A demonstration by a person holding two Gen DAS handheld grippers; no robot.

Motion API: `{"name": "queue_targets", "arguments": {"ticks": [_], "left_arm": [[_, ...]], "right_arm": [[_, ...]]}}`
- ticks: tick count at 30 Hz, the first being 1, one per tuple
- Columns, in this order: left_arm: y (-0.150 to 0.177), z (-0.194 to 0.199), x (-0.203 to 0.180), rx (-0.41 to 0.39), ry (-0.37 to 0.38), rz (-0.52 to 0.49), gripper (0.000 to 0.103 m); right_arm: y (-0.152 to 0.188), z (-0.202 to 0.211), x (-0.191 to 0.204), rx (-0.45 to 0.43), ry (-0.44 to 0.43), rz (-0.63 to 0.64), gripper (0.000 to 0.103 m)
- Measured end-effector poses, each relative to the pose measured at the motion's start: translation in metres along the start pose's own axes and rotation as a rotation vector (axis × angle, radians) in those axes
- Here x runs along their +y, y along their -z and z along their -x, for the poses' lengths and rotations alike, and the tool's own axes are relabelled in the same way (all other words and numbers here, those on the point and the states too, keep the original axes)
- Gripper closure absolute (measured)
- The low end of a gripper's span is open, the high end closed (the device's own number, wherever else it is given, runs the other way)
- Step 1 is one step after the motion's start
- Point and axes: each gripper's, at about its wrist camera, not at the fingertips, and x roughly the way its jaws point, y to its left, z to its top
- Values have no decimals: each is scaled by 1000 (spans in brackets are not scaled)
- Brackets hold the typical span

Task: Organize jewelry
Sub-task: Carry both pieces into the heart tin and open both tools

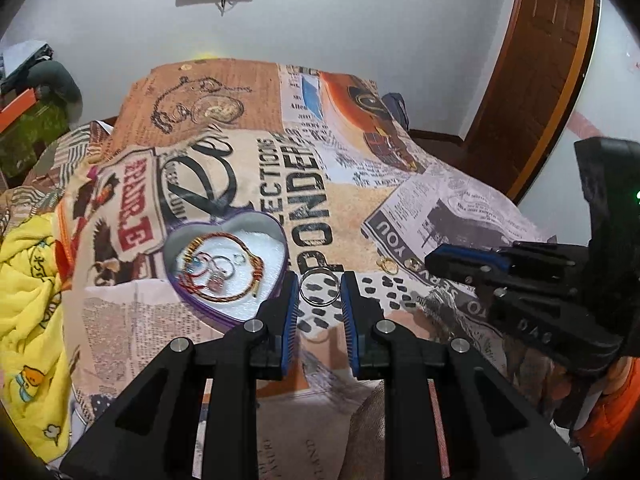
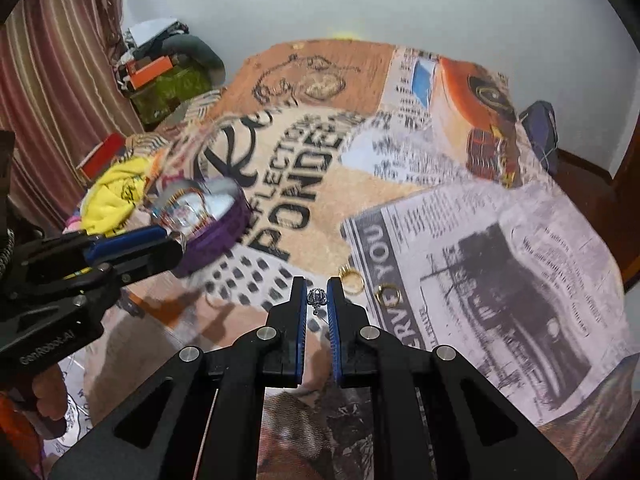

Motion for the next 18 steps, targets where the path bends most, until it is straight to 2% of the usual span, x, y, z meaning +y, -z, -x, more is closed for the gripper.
{"name": "queue_targets", "arguments": {"ticks": [18], "left_arm": [[-18,46,39,-125,-80,22,83]], "right_arm": [[-46,22,51,-150,-89,64,94]]}}
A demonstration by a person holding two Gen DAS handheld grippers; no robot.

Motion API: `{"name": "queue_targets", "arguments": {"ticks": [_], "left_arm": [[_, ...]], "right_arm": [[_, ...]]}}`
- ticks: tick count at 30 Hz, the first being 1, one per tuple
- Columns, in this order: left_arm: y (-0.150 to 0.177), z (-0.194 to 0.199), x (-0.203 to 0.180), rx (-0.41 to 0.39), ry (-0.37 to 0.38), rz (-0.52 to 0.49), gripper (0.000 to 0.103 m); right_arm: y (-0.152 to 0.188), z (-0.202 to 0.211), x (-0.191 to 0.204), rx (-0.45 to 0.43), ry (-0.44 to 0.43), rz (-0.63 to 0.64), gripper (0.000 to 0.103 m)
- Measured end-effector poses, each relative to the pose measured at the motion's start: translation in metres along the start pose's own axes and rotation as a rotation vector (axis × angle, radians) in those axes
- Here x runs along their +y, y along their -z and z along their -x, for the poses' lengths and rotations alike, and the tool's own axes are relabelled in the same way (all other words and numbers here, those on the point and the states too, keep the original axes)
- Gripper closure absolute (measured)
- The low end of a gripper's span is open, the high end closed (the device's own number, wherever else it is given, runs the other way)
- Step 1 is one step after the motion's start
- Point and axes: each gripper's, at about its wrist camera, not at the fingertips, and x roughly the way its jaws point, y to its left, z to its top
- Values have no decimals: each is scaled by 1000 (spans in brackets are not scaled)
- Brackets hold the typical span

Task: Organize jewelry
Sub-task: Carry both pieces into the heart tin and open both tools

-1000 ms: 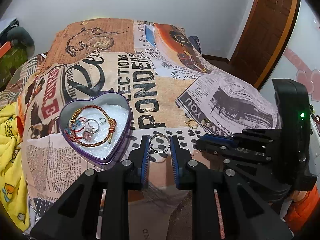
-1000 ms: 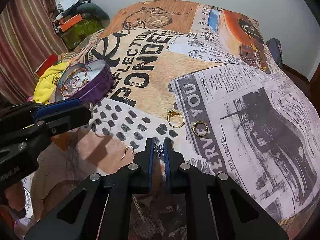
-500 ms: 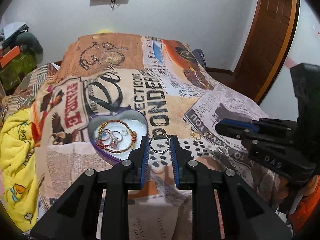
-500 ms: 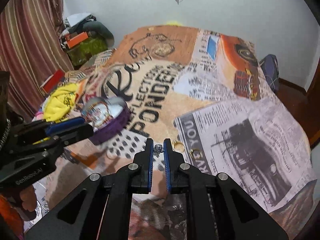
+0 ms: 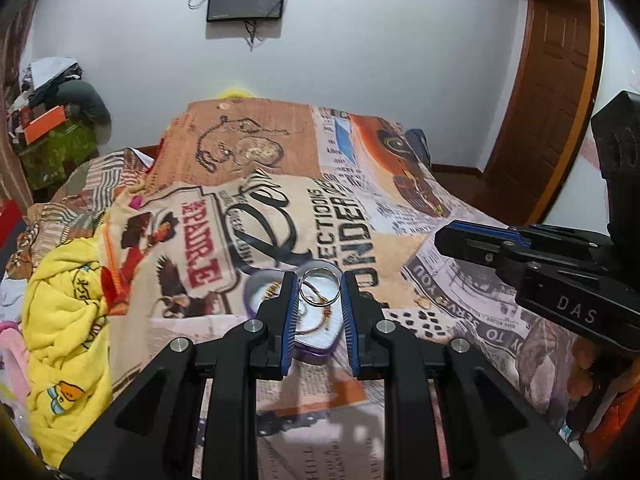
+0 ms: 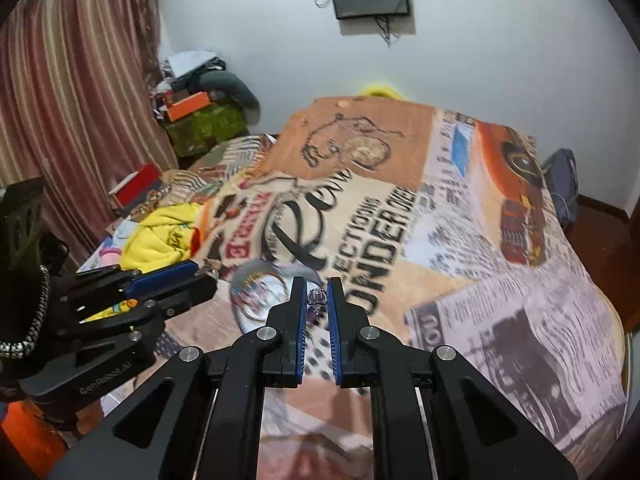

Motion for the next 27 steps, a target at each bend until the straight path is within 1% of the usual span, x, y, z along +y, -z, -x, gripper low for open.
{"name": "queue_targets", "arguments": {"ticks": [6,11,20,27], "left_arm": [[-2,1,18,-14,-29,17,83],[2,-11,33,12,-32,42,83],[15,-45,37,85,13,57,83],[17,-64,34,113,27,41,83]], "right_arm": [[-10,-11,15,-13,-41,20,94],[-14,-27,22,-3,-70,23,94],[-9,-58,21,58,-96,6,94],[-7,-78,16,98,-98,-9,94]]}}
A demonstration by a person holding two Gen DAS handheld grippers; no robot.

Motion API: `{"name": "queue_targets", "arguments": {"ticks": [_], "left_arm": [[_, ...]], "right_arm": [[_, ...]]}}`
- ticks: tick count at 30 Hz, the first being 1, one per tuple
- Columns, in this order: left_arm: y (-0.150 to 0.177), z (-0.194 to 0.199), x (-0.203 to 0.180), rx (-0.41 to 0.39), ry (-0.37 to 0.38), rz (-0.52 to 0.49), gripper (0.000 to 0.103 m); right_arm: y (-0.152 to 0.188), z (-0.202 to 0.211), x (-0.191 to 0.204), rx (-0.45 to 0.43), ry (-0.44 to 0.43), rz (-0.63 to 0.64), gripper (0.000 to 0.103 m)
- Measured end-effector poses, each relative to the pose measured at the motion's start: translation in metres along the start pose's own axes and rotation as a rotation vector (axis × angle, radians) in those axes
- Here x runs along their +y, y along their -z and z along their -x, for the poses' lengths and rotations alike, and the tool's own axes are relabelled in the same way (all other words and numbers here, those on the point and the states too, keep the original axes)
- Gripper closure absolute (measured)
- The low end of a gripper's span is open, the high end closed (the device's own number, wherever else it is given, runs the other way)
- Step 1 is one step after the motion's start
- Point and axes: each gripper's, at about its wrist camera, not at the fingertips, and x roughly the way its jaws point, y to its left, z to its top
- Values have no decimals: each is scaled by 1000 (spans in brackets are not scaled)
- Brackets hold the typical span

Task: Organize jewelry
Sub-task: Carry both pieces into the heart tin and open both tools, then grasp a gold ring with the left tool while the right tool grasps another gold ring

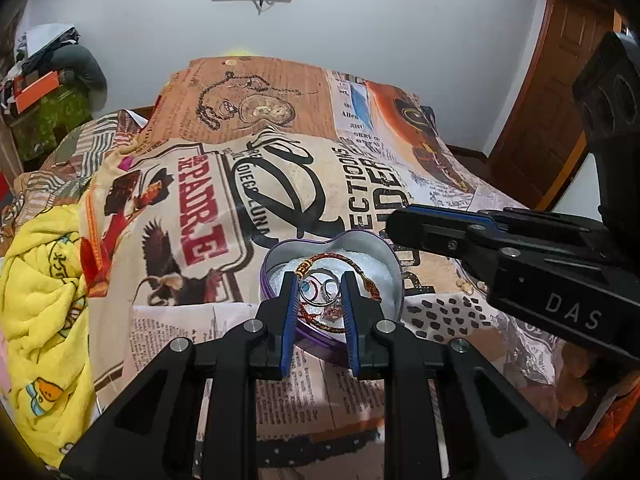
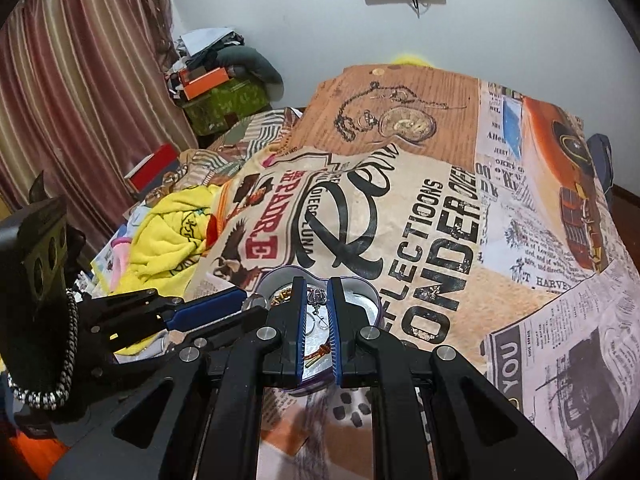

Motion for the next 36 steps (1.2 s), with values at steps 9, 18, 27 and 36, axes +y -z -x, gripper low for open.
{"name": "queue_targets", "arguments": {"ticks": [9,18,27,36], "left_arm": [[-2,-7,0,0,-23,-14,83],[-6,8,22,-35,-74,48,81],[-11,25,35,-62,-110,77,77],[-14,44,23,-83,-117,69,70]], "right_arm": [[-3,-12,-2,11,0,-1,94],[0,-19,-2,28,24,7,94],[1,-8,-5,21,70,-5,65],[4,17,-13,-11,113,-14,60]]}}
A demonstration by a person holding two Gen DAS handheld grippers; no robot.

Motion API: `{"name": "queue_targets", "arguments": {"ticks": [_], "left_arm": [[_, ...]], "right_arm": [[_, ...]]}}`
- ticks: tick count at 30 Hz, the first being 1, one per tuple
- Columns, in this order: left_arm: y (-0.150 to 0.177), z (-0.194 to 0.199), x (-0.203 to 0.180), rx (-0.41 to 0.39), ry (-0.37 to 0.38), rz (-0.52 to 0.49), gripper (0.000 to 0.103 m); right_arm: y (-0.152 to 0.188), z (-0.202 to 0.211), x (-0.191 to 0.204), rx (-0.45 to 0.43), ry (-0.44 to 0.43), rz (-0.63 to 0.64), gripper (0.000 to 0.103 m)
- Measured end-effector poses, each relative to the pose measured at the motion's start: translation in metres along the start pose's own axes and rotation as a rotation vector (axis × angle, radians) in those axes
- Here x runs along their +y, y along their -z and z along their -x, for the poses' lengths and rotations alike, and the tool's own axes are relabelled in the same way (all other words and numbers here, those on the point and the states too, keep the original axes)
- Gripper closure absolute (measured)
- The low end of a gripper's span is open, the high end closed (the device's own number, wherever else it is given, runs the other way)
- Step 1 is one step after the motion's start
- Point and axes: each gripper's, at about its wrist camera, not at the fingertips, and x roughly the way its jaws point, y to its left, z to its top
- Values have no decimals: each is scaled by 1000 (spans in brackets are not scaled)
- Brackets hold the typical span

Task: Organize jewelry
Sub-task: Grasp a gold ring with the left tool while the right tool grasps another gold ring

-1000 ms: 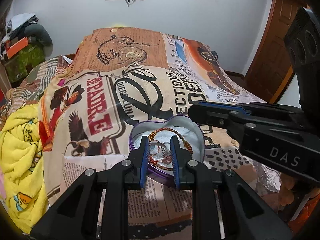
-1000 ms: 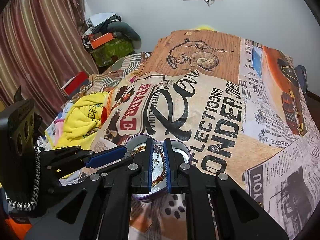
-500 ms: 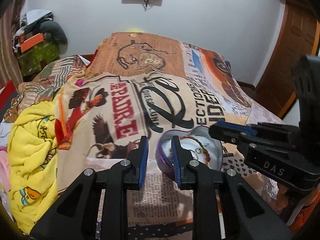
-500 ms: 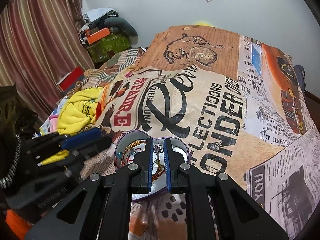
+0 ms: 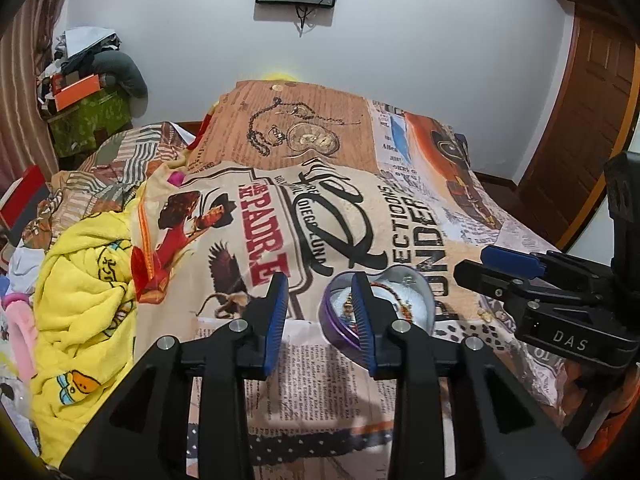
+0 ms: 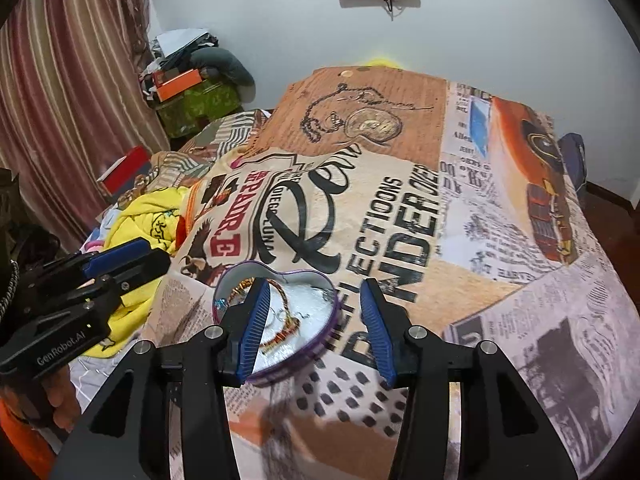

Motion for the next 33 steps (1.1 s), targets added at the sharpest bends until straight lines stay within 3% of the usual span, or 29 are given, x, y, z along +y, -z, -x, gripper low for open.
{"name": "queue_targets", "arguments": {"ticks": [9,17,26,33], "left_arm": [[-3,13,-37,-9,30,-47,68],[1,2,-86,31,98,-112,68],[14,-36,-136,132,188,-175,68],[34,-79,-165,244,227,-246,68]], "right_arm": [[11,34,-23,-33,39,-19,60],[27,63,-69,-48,119,-85,60],[54,83,-130,-16,219,-183,60],[72,76,-150,35,217,-228,60]]}}
